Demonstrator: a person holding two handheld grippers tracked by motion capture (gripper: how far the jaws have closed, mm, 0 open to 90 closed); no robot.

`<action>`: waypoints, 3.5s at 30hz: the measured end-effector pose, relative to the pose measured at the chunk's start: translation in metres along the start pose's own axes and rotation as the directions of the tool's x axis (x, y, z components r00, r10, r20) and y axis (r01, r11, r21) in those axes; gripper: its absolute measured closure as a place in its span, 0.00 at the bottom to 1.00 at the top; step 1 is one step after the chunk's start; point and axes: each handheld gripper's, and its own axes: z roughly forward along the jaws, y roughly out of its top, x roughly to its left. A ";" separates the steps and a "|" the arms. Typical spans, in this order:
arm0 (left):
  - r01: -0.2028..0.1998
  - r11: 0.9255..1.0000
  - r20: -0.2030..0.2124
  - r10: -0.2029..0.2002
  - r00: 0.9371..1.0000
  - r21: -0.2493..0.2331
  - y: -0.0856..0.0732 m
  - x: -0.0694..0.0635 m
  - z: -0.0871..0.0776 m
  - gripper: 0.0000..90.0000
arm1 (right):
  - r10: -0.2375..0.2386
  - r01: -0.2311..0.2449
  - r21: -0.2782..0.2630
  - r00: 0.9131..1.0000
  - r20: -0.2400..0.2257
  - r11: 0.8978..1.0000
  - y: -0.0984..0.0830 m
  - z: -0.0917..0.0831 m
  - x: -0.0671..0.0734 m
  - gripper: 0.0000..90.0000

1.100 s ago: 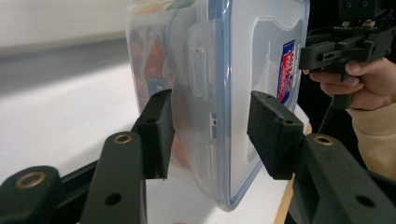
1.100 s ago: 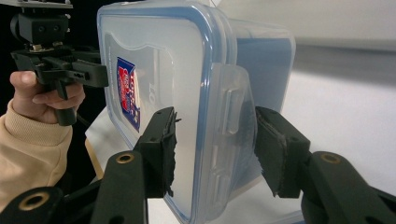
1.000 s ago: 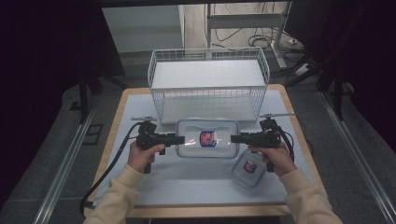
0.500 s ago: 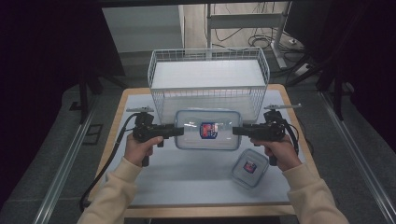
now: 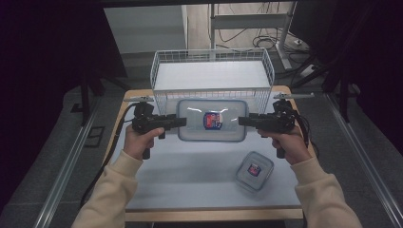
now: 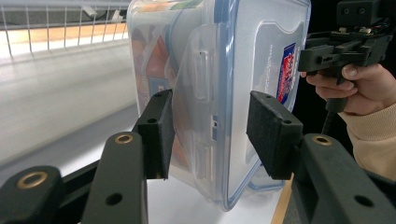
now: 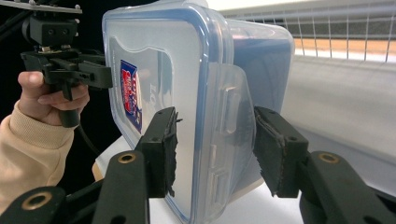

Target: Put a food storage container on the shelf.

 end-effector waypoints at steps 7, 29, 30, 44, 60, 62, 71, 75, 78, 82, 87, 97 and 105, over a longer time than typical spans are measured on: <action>-0.022 1.000 -0.005 0.022 1.000 -0.014 0.021 -0.001 -0.003 0.59 | -0.021 0.022 -0.019 1.000 0.003 1.000 0.019 -0.003 0.001 0.57; -0.036 0.998 0.001 0.036 0.999 -0.043 0.072 0.011 -0.003 0.59 | -0.050 0.050 -0.061 0.999 0.007 0.997 0.074 -0.001 -0.006 0.57; -0.038 0.998 0.000 0.038 0.999 -0.041 0.075 0.013 -0.003 0.59 | -0.048 0.049 -0.062 0.999 0.007 0.997 0.076 0.000 -0.007 0.57; -0.026 0.999 -0.008 0.026 1.000 -0.034 0.111 0.033 0.007 0.59 | -0.032 0.032 -0.050 0.999 0.009 0.998 0.112 0.012 -0.028 0.57; 0.046 0.999 -0.002 -0.046 0.999 -0.015 0.132 0.073 0.032 0.59 | 0.026 -0.026 -0.009 1.000 0.016 1.000 0.144 0.035 -0.066 0.56; 0.054 0.998 -0.004 -0.054 0.999 -0.013 0.134 0.076 0.034 0.59 | 0.035 -0.035 -0.007 0.999 0.019 0.999 0.146 0.038 -0.070 0.56; 0.070 0.998 -0.009 -0.070 0.998 0.001 0.137 0.083 0.038 0.58 | 0.062 -0.062 0.005 0.998 0.023 0.998 0.148 0.043 -0.078 0.56; 0.109 0.994 -0.007 -0.109 0.994 -0.010 0.138 0.085 0.040 0.58 | 0.080 -0.081 0.004 0.996 0.027 0.997 0.148 0.044 -0.079 0.56; 0.141 0.990 -0.003 -0.141 0.990 -0.020 0.139 0.086 0.041 0.58 | 0.108 -0.108 -0.007 0.994 0.033 0.994 0.148 0.046 -0.080 0.55; 0.200 0.979 0.012 -0.200 0.980 -0.035 0.141 0.093 0.044 0.58 | 0.147 -0.146 -0.020 0.988 0.048 0.989 0.150 0.049 -0.082 0.53; 0.244 0.968 0.010 -0.244 0.970 -0.055 0.145 0.101 0.048 0.57 | 0.227 -0.225 -0.042 0.972 0.058 0.974 0.151 0.054 -0.087 0.52; 0.248 0.965 -0.043 -0.252 0.967 -0.081 0.142 0.109 0.056 0.53 | 0.316 -0.301 -0.114 0.937 0.150 0.947 0.146 0.069 -0.092 0.44; 0.140 0.986 -0.116 -0.151 0.982 -0.096 0.140 0.094 0.045 0.46 | 0.180 -0.147 -0.157 0.960 0.217 0.976 0.143 0.053 -0.070 0.40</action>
